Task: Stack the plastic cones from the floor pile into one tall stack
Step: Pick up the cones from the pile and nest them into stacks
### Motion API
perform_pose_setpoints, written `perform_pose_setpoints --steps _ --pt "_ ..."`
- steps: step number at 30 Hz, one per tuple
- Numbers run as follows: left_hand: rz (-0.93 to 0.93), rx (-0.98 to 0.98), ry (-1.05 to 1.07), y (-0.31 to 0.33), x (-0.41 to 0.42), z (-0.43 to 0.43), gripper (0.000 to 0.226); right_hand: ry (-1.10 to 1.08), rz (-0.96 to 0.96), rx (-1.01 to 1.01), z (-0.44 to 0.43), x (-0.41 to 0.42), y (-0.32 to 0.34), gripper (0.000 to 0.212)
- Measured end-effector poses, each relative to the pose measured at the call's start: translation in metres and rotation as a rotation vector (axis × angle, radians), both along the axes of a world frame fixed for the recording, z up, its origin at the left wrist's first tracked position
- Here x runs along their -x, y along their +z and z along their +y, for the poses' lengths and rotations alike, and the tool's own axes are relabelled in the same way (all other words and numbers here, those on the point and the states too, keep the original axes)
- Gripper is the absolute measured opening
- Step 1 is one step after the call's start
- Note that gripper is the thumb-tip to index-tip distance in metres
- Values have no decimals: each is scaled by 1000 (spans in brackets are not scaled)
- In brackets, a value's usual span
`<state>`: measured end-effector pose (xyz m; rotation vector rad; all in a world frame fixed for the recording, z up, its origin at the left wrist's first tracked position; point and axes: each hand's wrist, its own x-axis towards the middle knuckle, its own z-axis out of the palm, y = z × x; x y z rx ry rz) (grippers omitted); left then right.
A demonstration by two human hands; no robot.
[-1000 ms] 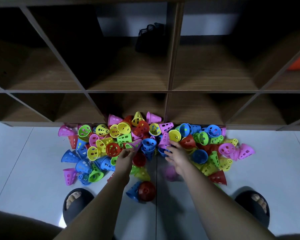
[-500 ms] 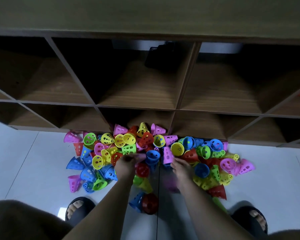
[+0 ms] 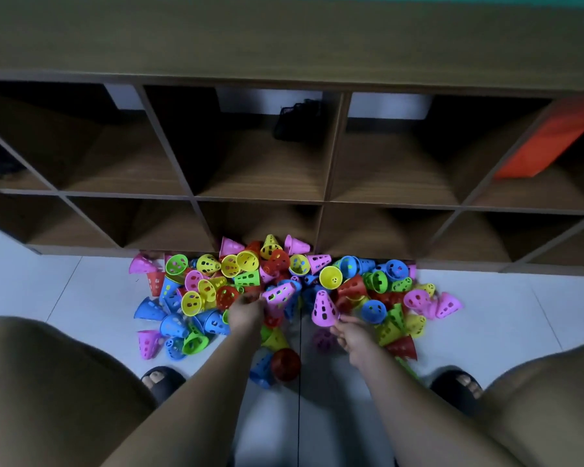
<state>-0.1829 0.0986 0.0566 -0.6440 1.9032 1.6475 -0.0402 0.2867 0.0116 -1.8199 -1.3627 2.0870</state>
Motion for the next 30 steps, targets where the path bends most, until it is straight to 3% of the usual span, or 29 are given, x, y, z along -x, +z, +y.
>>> perform_pose_setpoints --steps 15,24,27,30 --pt "-61 -9 -111 -7 -41 -14 15 168 -215 -110 -16 -35 -74 22" --pt "-126 -56 -131 -19 -45 -14 15 183 -260 47 3 -33 -102 20" --pt "-115 -38 -140 -21 -43 -8 15 165 -266 -31 3 -33 -87 27" --pt "-122 -45 -154 -25 -43 2 15 148 -88 -116 -9 -25 -41 21"
